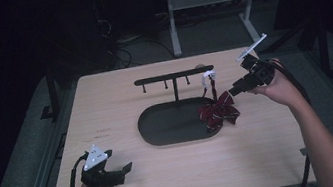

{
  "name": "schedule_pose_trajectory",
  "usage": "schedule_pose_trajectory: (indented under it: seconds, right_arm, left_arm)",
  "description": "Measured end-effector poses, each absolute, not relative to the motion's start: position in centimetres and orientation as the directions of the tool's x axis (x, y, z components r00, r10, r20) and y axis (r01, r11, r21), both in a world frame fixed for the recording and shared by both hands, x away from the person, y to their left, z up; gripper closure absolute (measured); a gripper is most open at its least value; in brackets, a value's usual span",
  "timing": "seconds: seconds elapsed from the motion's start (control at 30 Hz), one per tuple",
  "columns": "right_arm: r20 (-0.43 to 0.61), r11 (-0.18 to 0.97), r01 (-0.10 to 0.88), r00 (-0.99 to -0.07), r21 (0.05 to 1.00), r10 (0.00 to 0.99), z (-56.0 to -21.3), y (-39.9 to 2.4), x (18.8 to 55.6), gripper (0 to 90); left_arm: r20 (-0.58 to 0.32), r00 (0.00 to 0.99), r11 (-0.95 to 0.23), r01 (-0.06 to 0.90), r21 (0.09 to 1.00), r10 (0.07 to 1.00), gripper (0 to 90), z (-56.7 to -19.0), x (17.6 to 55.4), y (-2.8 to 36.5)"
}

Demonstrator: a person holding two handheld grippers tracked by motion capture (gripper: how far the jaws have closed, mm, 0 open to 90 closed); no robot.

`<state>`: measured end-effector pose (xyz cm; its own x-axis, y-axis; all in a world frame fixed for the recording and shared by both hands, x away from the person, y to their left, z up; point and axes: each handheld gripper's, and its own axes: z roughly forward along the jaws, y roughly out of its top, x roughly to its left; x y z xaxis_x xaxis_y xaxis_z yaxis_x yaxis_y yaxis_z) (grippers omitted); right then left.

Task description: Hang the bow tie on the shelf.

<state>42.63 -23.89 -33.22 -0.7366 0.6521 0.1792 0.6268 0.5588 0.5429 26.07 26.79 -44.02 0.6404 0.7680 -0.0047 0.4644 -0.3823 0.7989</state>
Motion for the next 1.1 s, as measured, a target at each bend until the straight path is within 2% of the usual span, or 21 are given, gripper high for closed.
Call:
schedule_pose_trajectory:
  seconds: [1.1]
  right_arm:
    - [0.202,0.55,0.64,-0.73,0.536,0.653,-35.4,-25.4,40.7,50.0]
  left_arm:
    - [0.001,0.643,-0.391,0.464,0.795,0.766,13.0,-44.0,26.1,26.8]
